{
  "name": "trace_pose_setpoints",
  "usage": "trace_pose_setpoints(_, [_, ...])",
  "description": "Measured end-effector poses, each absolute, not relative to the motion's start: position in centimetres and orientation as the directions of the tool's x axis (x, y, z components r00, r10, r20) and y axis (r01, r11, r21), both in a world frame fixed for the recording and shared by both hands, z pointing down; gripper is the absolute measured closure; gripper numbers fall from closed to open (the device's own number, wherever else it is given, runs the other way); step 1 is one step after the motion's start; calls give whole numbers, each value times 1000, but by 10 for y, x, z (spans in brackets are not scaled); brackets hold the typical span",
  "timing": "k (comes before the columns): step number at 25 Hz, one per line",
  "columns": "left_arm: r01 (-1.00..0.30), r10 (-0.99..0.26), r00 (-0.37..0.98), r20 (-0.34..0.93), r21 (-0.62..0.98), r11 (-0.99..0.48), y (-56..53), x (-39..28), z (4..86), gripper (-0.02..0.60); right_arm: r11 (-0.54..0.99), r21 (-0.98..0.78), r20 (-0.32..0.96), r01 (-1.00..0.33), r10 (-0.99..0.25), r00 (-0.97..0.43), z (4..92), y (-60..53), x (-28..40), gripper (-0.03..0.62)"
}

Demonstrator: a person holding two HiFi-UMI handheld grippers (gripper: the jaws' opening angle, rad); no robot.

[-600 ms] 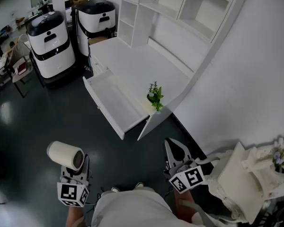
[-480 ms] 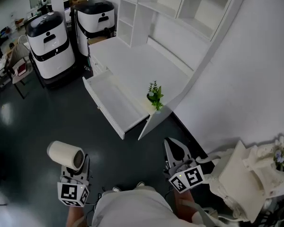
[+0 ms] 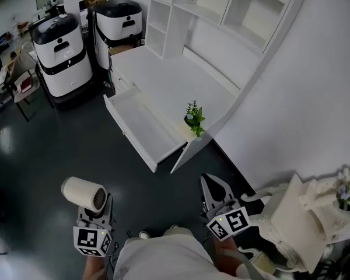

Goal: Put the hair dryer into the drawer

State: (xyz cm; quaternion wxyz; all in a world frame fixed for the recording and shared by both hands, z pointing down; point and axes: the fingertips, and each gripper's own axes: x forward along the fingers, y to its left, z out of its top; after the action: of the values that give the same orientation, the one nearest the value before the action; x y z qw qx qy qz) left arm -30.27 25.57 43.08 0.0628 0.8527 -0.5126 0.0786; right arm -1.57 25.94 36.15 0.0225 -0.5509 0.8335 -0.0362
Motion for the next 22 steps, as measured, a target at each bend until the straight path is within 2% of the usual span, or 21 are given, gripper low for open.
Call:
trace_pose_setpoints(12, [-885, -856, 465, 228, 80, -459, 228, -300, 464, 440, 425, -114, 13, -898, -903, -429, 380, 231, -25, 586])
trace_pose_setpoints(22, [-924, -881, 381, 281, 95, -370, 106, -222, 473, 440, 545, -153, -8, -824, -835, -551, 388, 70, 36, 586])
